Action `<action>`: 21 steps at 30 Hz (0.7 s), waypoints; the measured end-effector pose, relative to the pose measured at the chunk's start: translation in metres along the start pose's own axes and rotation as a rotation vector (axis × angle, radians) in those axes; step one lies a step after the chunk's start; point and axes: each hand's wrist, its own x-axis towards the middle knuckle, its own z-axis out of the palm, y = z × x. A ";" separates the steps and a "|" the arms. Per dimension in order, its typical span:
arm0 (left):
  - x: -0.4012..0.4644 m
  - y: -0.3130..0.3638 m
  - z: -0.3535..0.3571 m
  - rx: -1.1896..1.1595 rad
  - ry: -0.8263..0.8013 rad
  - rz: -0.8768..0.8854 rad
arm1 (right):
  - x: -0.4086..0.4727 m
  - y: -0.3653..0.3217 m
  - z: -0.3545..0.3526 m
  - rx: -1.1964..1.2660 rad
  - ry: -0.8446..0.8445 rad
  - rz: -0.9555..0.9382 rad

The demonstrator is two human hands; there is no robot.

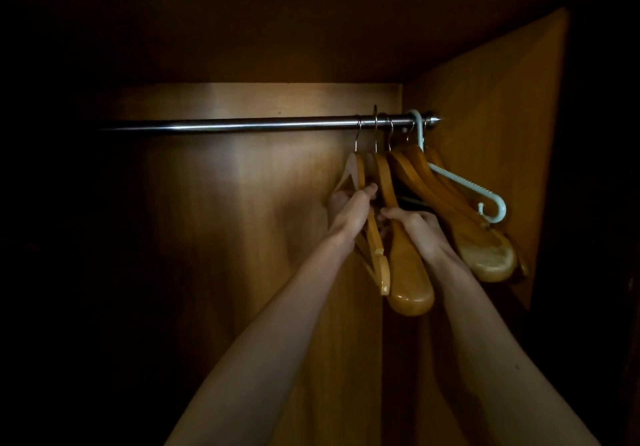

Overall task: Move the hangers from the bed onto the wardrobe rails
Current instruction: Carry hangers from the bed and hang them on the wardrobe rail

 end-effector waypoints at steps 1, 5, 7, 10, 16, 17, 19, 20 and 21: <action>0.000 -0.001 0.002 -0.009 -0.005 -0.004 | -0.001 -0.001 -0.001 -0.010 -0.013 0.011; 0.001 -0.008 0.002 0.013 -0.013 0.000 | 0.000 -0.001 -0.004 -0.002 -0.031 0.025; 0.002 -0.012 0.001 0.030 -0.011 0.017 | 0.002 0.000 -0.004 0.023 -0.010 0.036; 0.001 -0.016 0.003 0.025 -0.003 0.038 | 0.012 -0.003 -0.003 0.076 0.024 0.033; -0.002 -0.016 0.006 0.017 0.020 0.048 | 0.024 -0.003 -0.005 0.012 -0.035 0.084; -0.002 -0.015 0.006 0.020 0.028 0.051 | 0.023 -0.002 -0.006 0.011 -0.032 0.084; -0.004 -0.013 0.007 0.038 0.037 0.055 | 0.019 0.000 -0.008 0.037 -0.024 0.085; -0.005 -0.013 0.008 0.044 0.041 0.054 | 0.017 0.001 -0.008 0.055 -0.016 0.090; -0.005 -0.013 0.008 0.050 0.048 0.058 | 0.016 0.002 -0.008 0.076 -0.006 0.097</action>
